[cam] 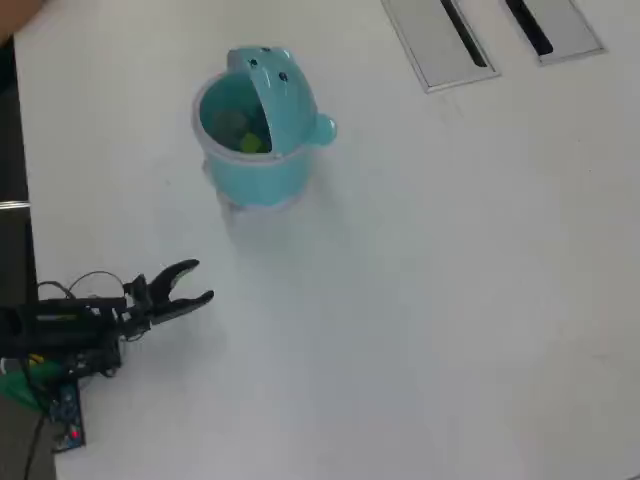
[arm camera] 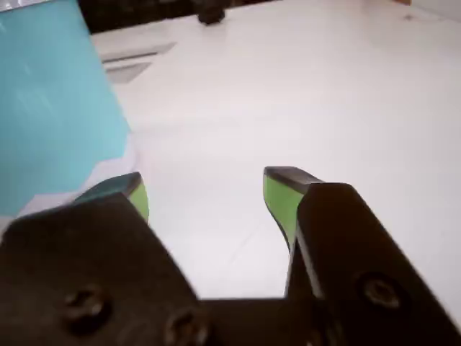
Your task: Grasp RGB lego blocks and put them in the bin one by one.
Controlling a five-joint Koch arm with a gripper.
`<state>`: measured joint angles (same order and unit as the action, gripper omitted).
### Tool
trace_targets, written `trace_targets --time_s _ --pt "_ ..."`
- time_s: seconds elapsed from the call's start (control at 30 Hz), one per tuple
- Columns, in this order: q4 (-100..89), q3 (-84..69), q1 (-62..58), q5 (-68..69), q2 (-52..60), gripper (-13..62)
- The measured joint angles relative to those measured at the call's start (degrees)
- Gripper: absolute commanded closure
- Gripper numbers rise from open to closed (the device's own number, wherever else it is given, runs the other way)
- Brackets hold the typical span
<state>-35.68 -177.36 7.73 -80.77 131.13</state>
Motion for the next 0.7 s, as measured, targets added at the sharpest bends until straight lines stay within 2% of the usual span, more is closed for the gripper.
trace_targets --time_s 0.2,0.4,0.7 --pt "0.2 0.0 -2.8 1.3 0.0 20.1" --pt "4.0 0.0 -3.8 22.2 0.1 19.8" --pt "12.3 0.0 -8.5 37.6 0.1 16.2"
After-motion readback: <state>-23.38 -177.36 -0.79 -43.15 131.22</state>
